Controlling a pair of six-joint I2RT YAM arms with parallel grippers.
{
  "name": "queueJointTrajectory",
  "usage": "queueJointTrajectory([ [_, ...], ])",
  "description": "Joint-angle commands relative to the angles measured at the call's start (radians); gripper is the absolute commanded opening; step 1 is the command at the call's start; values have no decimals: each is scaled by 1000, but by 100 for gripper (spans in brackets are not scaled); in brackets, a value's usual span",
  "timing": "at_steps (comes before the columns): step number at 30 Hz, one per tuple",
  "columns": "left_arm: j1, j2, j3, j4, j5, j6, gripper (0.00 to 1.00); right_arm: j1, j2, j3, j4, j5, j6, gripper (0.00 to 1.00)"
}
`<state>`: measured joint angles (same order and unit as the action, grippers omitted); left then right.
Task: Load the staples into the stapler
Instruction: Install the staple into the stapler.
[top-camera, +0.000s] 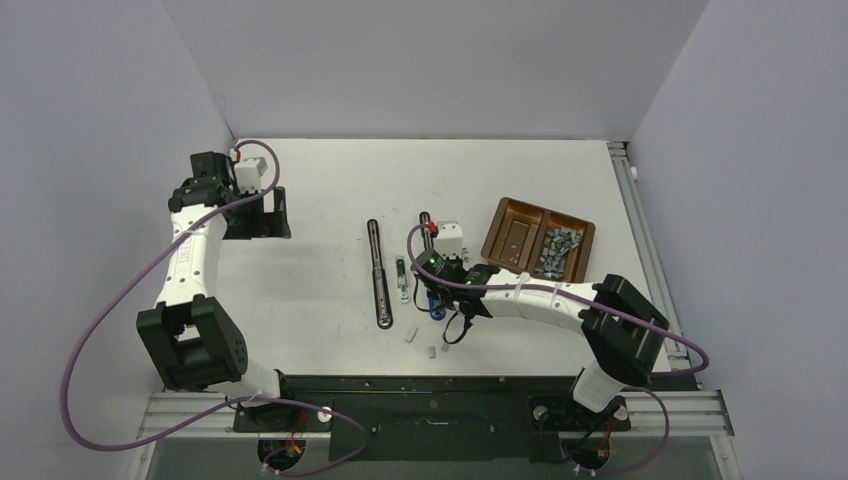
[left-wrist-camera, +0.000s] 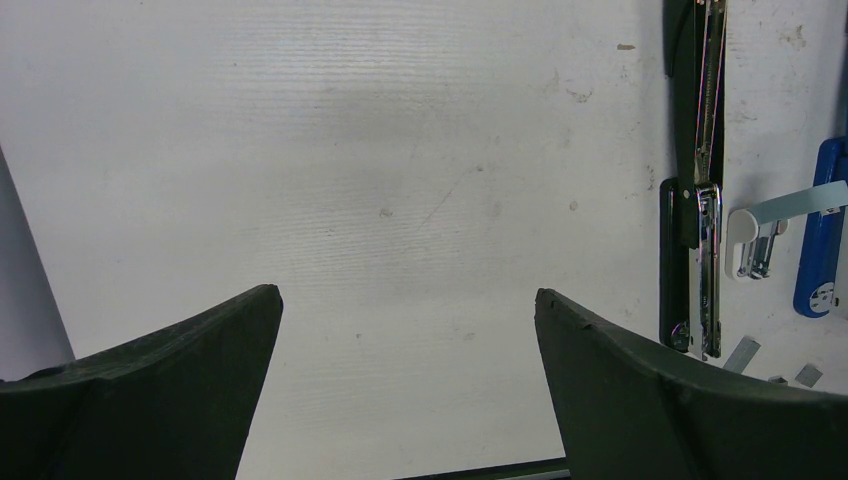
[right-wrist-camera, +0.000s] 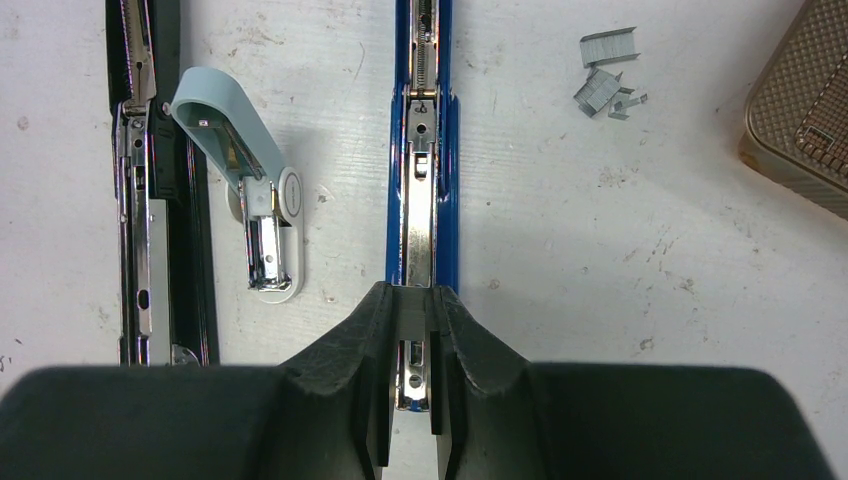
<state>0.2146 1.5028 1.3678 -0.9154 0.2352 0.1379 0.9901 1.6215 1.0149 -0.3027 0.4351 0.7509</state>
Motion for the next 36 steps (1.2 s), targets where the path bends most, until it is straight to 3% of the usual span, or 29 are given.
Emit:
queueJointTrajectory([
  [1, -2, -9, 10, 35, 3, -6, 96, 8, 15, 0, 16, 34, 16, 8],
  [36, -3, -17, 14, 35, -2, -10, 96, 15, 43, -30, 36, 0, 31, 9],
])
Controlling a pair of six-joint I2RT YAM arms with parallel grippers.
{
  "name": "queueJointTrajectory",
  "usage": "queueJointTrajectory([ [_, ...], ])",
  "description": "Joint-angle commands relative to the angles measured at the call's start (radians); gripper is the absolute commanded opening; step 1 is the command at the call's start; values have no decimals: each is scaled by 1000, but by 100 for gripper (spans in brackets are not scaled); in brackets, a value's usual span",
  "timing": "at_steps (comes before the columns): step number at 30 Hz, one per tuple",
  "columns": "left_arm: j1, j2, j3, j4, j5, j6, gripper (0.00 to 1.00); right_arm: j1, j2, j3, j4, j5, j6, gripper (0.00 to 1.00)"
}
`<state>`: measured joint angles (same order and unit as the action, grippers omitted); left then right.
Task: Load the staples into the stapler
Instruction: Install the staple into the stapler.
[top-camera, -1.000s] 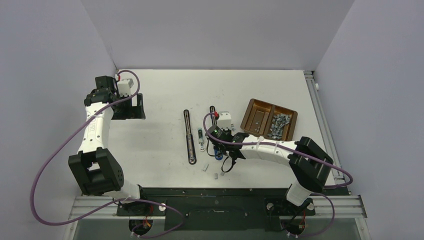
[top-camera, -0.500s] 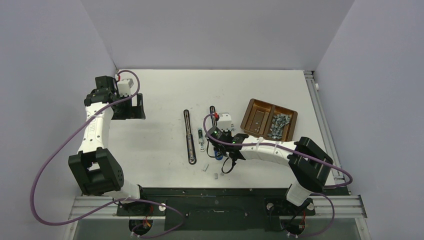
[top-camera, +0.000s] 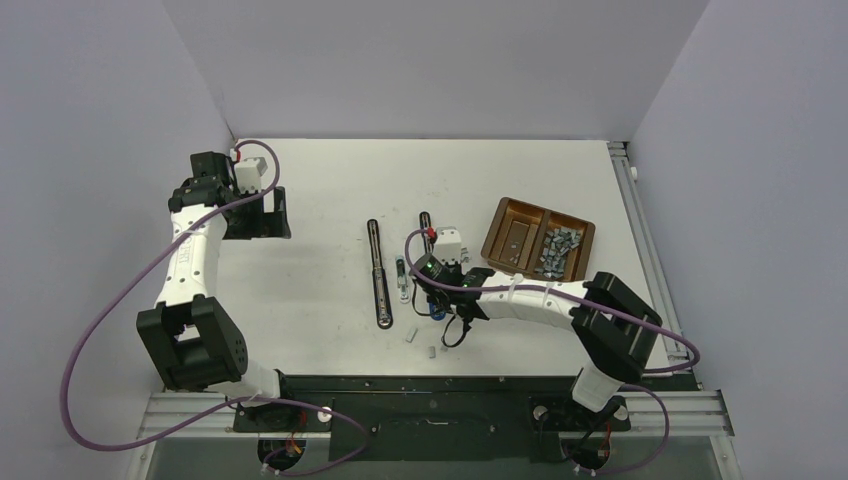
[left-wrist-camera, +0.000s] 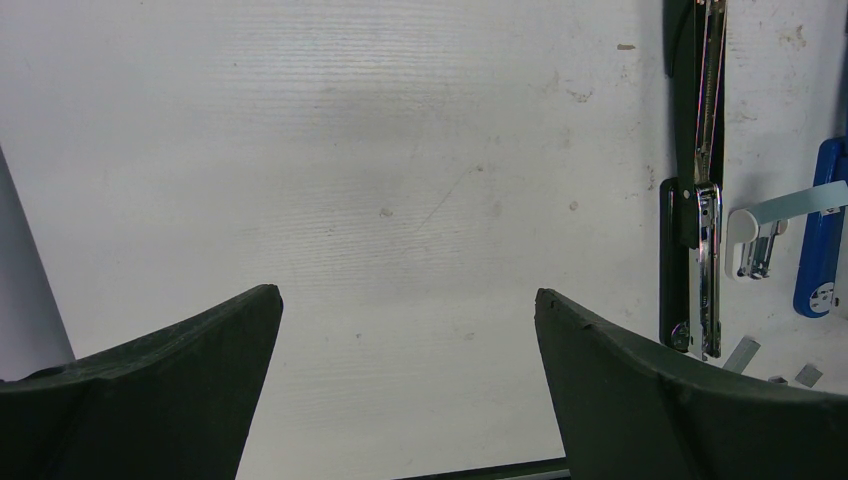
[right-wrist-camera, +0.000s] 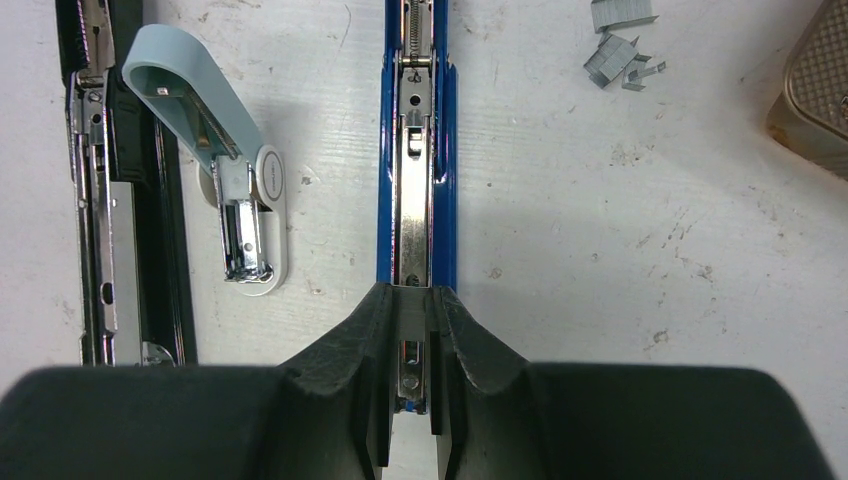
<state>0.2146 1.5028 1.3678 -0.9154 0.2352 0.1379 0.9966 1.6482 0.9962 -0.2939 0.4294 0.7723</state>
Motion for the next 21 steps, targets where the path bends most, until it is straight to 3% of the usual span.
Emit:
queueJointTrajectory([
  [1, -3, -17, 13, 35, -2, -11, 96, 8, 18, -11, 27, 4, 10, 9],
  [21, -3, -21, 17, 35, -6, -11, 96, 8, 32, -27, 29, -9, 15, 9],
])
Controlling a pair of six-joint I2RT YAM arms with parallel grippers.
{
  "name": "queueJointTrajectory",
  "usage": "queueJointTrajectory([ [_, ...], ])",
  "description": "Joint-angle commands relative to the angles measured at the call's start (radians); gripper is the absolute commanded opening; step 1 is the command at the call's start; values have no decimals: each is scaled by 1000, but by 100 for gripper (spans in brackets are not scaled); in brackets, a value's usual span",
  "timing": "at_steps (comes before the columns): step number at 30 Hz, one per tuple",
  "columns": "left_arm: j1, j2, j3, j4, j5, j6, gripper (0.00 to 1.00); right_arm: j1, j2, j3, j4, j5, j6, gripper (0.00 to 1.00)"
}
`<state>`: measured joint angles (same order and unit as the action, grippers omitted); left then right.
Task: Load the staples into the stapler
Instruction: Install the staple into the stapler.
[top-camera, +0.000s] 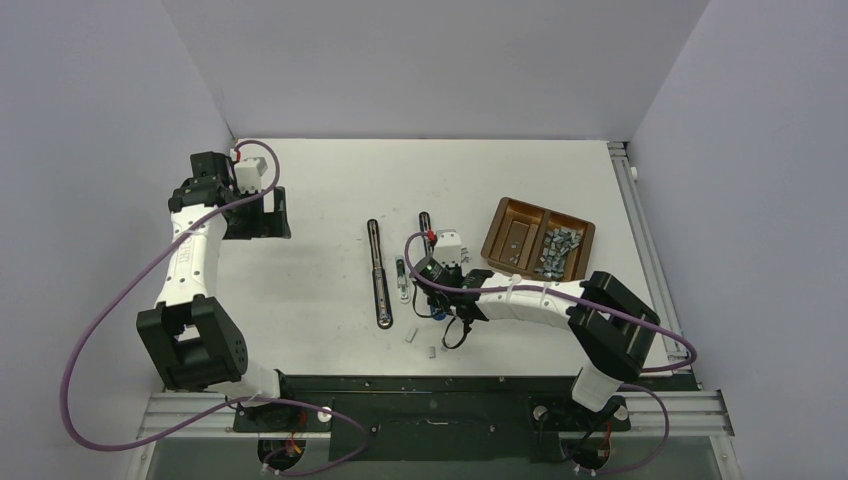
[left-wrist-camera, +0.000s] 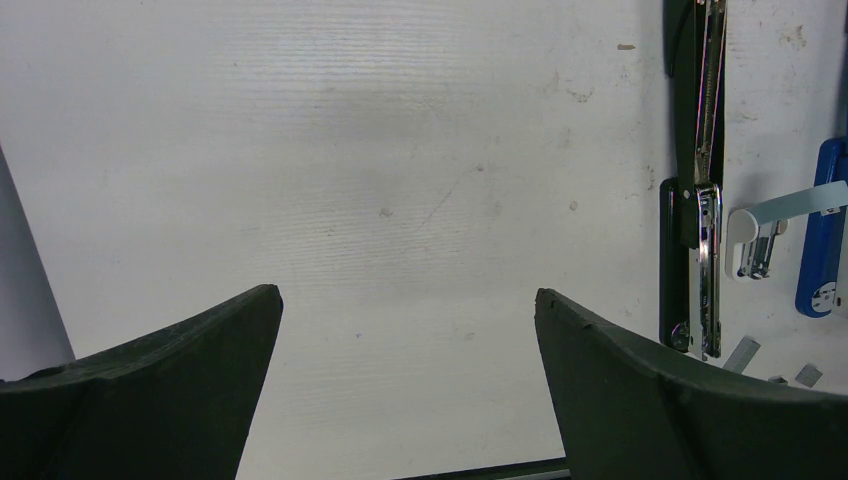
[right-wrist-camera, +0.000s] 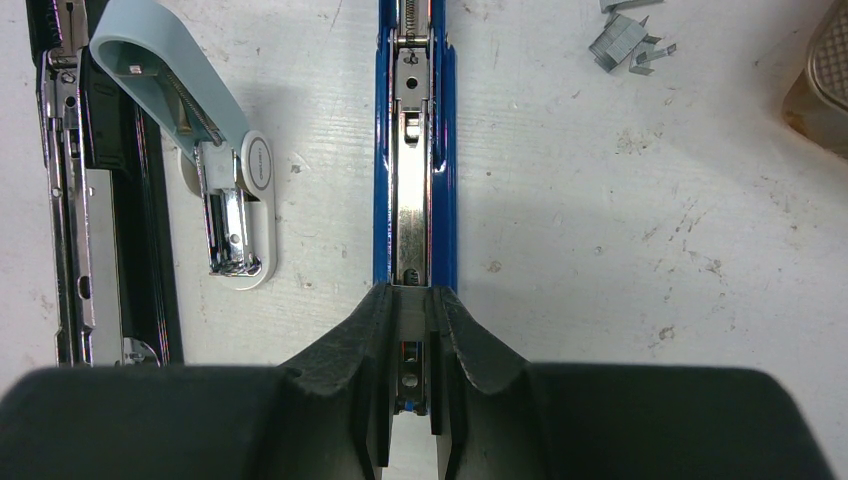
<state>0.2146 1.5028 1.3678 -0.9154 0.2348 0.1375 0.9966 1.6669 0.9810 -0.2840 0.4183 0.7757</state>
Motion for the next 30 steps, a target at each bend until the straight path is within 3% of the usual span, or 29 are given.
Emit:
queueJointTrajectory([
  [1, -3, -21, 20, 35, -6, -10, 96, 8, 14, -13, 20, 0, 11, 9],
  [18, -2, -22, 36, 33, -9, -12, 96, 9, 16, -29, 27, -25, 5, 9],
  [26, -2, -26, 46, 30, -11, -12, 96, 8, 17, -23, 27, -39, -3, 33],
  [30, -1, -26, 47, 29, -10, -12, 96, 10, 7, -13, 21, -37, -9, 37],
])
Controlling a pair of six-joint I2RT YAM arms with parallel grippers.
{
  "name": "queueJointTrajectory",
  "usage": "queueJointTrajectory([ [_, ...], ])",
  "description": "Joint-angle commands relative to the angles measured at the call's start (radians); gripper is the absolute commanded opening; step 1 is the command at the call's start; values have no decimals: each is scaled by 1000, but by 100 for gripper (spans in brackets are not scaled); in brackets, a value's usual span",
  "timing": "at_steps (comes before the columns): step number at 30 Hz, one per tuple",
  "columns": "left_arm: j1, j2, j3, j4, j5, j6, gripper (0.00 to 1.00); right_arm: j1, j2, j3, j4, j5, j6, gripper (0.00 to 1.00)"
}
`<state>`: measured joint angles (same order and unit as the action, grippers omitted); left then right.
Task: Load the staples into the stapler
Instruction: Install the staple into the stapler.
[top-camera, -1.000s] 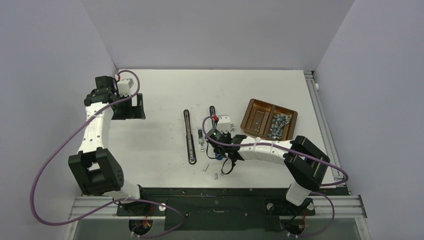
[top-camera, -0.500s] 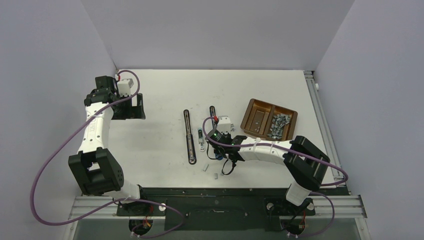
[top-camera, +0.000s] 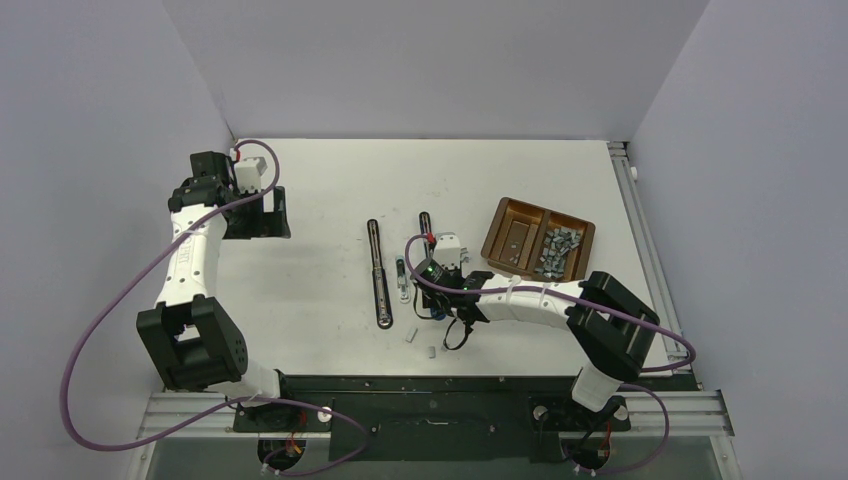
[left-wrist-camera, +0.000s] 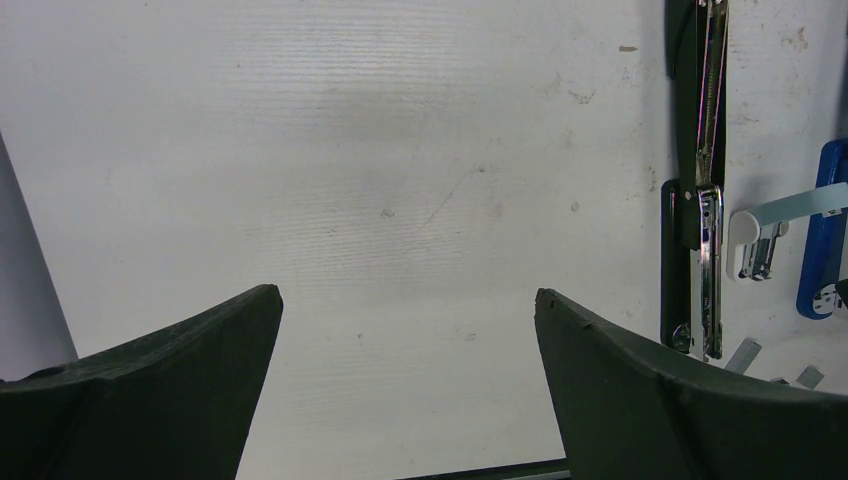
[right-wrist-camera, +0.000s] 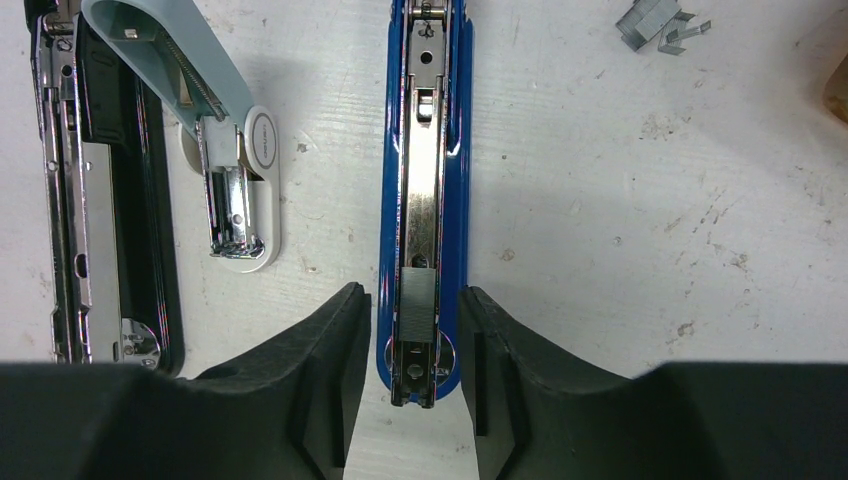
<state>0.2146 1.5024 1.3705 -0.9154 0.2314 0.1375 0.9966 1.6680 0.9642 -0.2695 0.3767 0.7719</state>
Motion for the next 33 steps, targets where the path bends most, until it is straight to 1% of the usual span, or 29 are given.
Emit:
queueJointTrajectory([
  [1, -1, -24, 45, 29, -7, -11, 96, 10, 1, 8, 4, 4, -7, 38],
  [10, -1, -21, 59, 14, -3, -7, 96, 8, -80, 66, -94, 11, -42, 39],
  [14, -1, -30, 63, 0, -12, 0, 96, 9, -126, 74, -236, -9, -32, 41],
  [18, 2, -49, 64, -17, -22, 8, 96, 10, -158, 81, -399, -78, 4, 42],
  [20, 3, -66, 58, -19, -21, 11, 96, 8, -192, 60, -436, -122, 26, 42],
  [22, 3, -80, 48, -22, -16, 15, 96, 12, -229, 35, -440, -168, 45, 42],
  [25, 3, -99, 35, -30, -13, 23, 96, 15, -257, -19, -391, -246, 67, 41],
  [29, 3, -126, 24, -44, -13, 34, 96, 28, -242, -63, -314, -300, 104, 40],
  [33, 3, -143, 19, -47, -10, 31, 96, 46, -196, -79, -282, -340, 109, 40],
])
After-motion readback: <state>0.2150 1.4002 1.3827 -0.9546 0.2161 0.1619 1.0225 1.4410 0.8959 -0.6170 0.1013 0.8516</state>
